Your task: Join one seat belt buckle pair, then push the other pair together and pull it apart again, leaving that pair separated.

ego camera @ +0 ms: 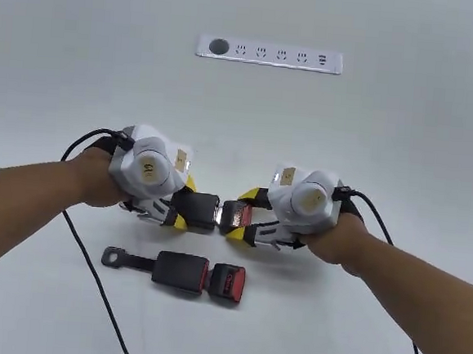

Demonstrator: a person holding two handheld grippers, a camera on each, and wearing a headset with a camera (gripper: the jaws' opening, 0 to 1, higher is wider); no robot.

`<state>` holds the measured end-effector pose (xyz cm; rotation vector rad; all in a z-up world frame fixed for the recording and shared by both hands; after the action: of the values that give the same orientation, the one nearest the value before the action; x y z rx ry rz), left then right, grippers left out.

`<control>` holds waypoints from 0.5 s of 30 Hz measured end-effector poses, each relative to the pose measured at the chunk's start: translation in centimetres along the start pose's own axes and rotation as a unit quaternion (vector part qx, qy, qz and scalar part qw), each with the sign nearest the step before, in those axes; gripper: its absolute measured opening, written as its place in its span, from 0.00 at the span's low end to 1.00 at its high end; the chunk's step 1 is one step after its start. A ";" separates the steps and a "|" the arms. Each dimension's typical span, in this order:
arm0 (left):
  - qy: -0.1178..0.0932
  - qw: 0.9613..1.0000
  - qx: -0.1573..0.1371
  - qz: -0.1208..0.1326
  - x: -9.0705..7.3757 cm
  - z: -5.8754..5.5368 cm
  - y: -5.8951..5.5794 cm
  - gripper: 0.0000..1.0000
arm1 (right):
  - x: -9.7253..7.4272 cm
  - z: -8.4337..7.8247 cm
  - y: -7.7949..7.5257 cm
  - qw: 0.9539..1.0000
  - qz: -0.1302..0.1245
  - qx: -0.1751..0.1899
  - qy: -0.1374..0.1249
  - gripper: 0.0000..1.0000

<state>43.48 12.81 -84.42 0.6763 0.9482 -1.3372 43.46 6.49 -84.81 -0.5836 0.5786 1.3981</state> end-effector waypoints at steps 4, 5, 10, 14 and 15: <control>0.000 1.000 0.003 -0.002 -0.1 0.0 -0.1 0.34 | 0.0 0.0 0.0 1.000 0.001 -0.001 0.003 0.36; 0.002 1.000 0.004 -0.003 -0.1 0.0 -0.1 0.34 | 0.0 0.0 0.0 1.000 0.001 -0.002 0.003 0.36; 0.003 1.000 0.004 -0.003 -0.1 0.0 -0.1 0.34 | 0.0 0.0 0.0 1.000 0.001 -0.002 0.003 0.36; 0.002 1.000 0.004 -0.003 -0.1 0.0 -0.1 0.34 | 0.0 0.0 0.0 1.000 0.000 -0.002 0.004 0.36; 0.003 1.000 0.004 -0.003 -0.1 0.0 -0.1 0.34 | 0.0 -0.1 0.0 1.000 -0.001 -0.002 0.004 0.36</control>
<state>43.38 12.81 -84.33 0.6853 0.9500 -1.3453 43.43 6.45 -84.84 -0.5935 0.5823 1.3963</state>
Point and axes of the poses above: the centre of the closed fingertips' face, and the gripper's own axes: x roughly forward along the fingers, y roughly to its left, z roughly out of its top, the point moved 1 cm from there along -x, roughly backward along the fingers, and after that the axes turned 10 degrees about -x, right-handed, at the moved point
